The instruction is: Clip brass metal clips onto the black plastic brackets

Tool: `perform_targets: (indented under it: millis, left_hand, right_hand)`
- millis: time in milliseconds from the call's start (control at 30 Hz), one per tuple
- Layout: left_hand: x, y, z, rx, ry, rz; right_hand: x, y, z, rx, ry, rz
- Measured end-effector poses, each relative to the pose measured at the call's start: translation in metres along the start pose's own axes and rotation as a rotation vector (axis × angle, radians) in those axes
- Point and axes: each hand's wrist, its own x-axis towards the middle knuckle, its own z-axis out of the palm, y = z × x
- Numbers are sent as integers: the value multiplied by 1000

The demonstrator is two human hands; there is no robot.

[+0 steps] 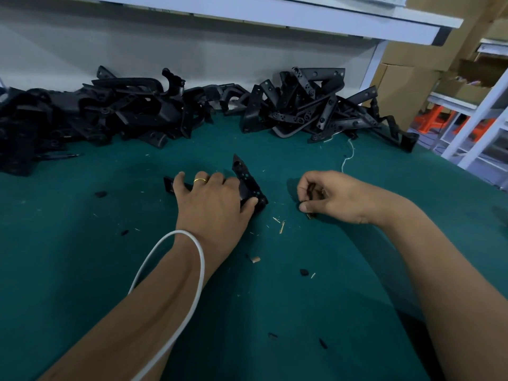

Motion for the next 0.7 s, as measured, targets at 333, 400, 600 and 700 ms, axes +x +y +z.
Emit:
perform_targets:
  millis: [333, 400, 600, 700]
  left_hand:
    - [1, 2, 1, 16, 17, 20]
    - [1, 4, 1, 18, 21, 23]
    - [1, 4, 2, 2, 44, 32]
    - [0, 4, 1, 11, 51, 60]
  right_hand:
    - [25, -43, 49, 699, 499, -266]
    - [28, -46, 57, 657, 534, -276]
    - [30, -43, 58, 669, 542, -274]
    - [32, -43, 61, 644, 552, -254]
